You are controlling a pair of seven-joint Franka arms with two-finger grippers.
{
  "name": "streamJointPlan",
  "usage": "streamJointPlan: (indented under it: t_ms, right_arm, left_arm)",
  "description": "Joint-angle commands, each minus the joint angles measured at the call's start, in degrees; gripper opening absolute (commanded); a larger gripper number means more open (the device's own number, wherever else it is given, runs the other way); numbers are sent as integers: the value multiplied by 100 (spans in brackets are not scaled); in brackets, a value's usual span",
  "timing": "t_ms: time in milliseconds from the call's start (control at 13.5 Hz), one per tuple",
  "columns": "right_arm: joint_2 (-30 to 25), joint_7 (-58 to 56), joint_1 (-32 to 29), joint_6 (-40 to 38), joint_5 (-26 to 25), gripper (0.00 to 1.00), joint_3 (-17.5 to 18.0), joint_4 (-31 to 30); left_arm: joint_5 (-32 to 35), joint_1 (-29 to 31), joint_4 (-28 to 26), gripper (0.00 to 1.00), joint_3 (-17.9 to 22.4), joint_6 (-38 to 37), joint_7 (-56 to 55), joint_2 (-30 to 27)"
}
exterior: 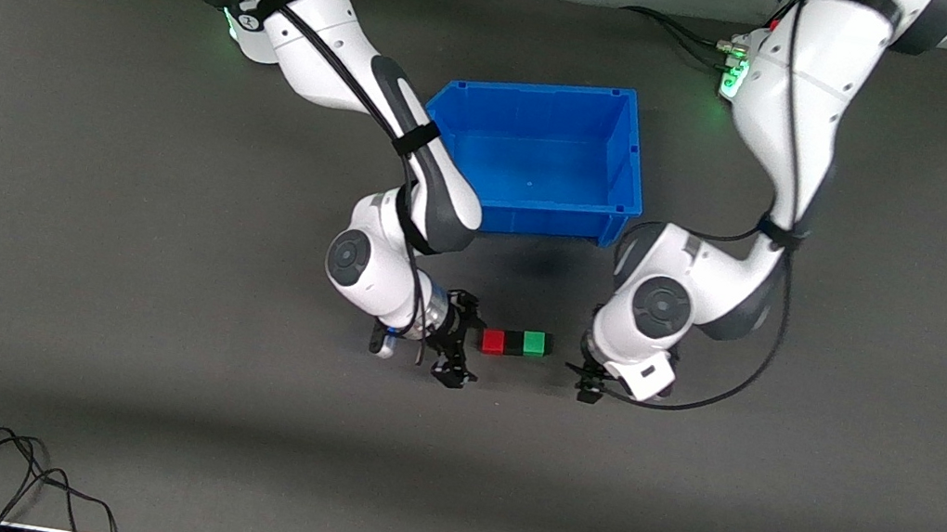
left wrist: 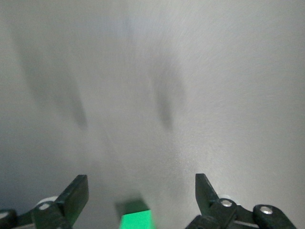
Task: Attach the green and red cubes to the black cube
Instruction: 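Open both grippers and lift them away from the joined cubes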
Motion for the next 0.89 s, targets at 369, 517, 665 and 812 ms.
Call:
streamJointPlan:
  t_ms: [369, 517, 665, 812]
  right_arm:
    - [-1592, -1576, 7, -3066, -1548, 100, -1223, -272]
    - [-2067, -2508, 24, -3534, -1583, 100, -1628, -535]
    - [-2463, -3624, 68, -3833, -1749, 100, -2024, -816]
    - [-2911, -4137, 68, -4001, -2143, 100, -2096, -1045]
  left_arm:
    - [635, 835, -726, 100, 202, -1706, 2760, -1750]
    - [777, 1090, -708, 100, 202, -2077, 3412, -1988]
    - [926, 1327, -708, 100, 202, -2306, 3965, -2164]
    - [953, 1731, -708, 100, 201, -2674, 5122, -2514]
